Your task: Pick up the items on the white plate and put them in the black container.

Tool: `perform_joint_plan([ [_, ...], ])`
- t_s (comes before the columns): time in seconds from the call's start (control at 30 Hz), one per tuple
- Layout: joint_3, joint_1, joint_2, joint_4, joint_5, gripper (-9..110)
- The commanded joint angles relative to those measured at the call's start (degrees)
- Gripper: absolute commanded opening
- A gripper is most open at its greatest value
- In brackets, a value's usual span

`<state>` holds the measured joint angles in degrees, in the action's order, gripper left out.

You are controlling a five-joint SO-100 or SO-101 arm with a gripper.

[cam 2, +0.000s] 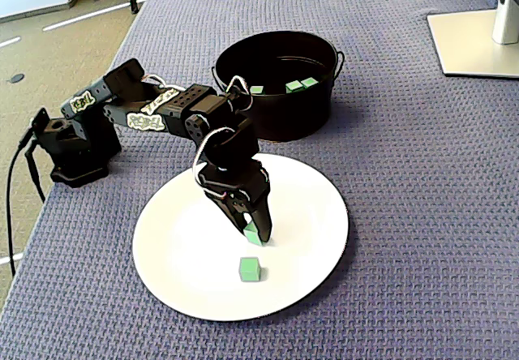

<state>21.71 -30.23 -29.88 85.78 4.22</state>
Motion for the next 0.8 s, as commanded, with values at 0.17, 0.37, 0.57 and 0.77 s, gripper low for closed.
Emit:
perform_joint_plan([
  [0.17, 31.55, -2.29, -47.11, -14.59, 6.59, 0],
  [0.37, 35.24, 17.58, -75.5, -29.62, -1.58, 0],
  [0.57, 44.12, 44.38, -79.63, -37.71, -13.1, 0],
  [0.77, 54.23, 50.8, -71.46, -33.4, -12.83, 0],
])
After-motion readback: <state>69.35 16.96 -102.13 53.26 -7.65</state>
